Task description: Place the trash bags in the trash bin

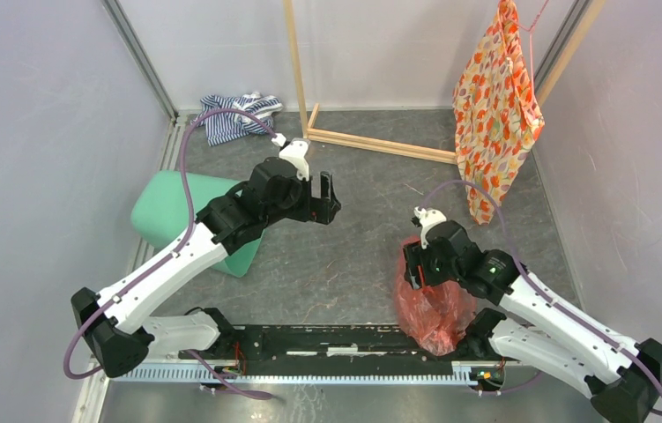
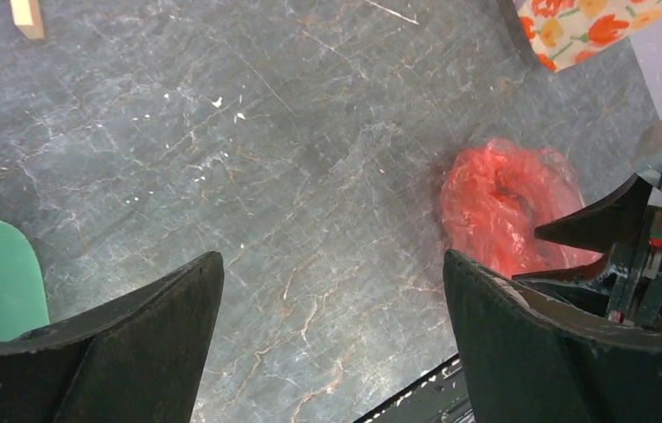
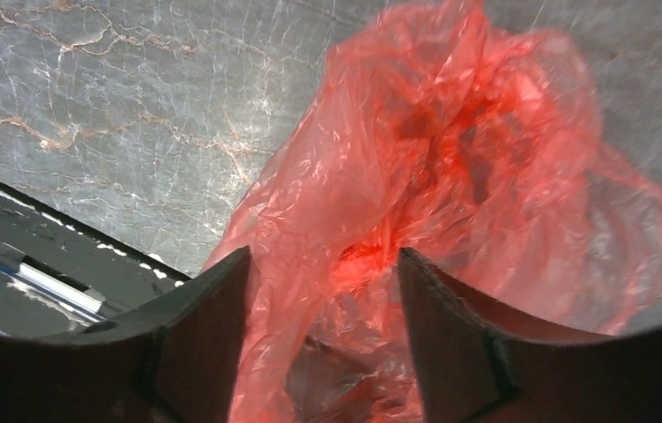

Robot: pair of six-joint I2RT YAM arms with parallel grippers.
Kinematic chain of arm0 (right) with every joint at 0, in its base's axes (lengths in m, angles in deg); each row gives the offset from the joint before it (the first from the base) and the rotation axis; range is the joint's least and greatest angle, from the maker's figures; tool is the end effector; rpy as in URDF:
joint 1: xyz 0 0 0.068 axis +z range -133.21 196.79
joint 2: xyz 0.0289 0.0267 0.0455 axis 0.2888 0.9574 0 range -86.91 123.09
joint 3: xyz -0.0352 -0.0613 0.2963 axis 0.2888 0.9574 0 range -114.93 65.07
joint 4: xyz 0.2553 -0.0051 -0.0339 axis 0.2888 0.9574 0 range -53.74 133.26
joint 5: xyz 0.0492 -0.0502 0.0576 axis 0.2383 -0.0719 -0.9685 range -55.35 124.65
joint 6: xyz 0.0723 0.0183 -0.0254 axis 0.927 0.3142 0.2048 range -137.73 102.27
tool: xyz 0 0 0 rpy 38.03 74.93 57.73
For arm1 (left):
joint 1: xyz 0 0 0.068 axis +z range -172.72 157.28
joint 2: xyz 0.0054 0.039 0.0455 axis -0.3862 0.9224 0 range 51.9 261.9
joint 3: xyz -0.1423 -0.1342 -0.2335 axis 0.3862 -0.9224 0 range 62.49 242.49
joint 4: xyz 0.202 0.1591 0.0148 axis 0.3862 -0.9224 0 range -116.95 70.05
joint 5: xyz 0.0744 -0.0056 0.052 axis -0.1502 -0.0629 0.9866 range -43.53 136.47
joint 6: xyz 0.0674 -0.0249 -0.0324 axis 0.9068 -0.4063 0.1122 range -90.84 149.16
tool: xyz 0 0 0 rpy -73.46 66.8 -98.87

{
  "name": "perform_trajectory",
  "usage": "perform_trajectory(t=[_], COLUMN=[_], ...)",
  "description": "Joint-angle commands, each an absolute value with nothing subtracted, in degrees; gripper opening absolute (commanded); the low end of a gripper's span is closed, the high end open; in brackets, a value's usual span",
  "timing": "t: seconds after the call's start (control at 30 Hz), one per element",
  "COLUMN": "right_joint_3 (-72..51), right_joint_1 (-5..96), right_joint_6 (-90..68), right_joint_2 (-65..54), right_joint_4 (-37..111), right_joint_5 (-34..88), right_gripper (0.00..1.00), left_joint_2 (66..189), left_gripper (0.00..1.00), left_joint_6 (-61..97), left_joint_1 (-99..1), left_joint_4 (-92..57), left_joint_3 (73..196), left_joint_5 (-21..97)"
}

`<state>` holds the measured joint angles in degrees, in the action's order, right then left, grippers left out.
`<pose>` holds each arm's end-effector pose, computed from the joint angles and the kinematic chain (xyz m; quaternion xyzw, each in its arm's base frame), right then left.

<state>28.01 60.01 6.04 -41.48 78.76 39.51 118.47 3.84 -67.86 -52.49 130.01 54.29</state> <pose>0.1117 0.0971 0.2395 -0.1450 0.9303 0.1513 0.3010 0.1913 -0.1793 0.3759 0.1171 0.8635 -0.2323 0.4320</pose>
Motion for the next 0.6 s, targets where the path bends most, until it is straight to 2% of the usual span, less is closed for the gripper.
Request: perform_trajectory(t=[0.0, 0.07, 0.2, 0.27, 0.57], right_joint_3=[29.59, 29.6, 27.57, 25.52, 17.17], right_joint_1=[60.49, 60.54, 60.54, 60.49, 60.38], right_joint_6=[10.13, 10.96, 12.55, 13.04, 15.85], right_joint_2=[-41.08, -40.53, -37.5, -35.51, -23.57], right_joint_4=[74.08, 72.44, 68.65, 66.42, 52.02], right_joint_5=[37.99, 38.33, 39.63, 41.48, 48.75], right_gripper=[0.58, 0.37, 0.05, 0.0, 0.0], left_joint_2=[118.96, 119.01, 118.81, 118.81, 118.44], left_gripper=[1.0, 1.0, 0.99, 0.98, 0.96], left_joint_6=[1.64, 1.03, 0.1, -0.01, -0.37], left_joint_1=[-68.25, -68.25, -68.25, -68.25, -68.25], left_joint_4=[-49.11, -48.66, -47.98, -47.94, -47.41], left_joint_3=[128.76, 128.06, 127.03, 126.92, 126.64], left_joint_5=[51.88, 51.04, 50.01, 49.67, 49.16])
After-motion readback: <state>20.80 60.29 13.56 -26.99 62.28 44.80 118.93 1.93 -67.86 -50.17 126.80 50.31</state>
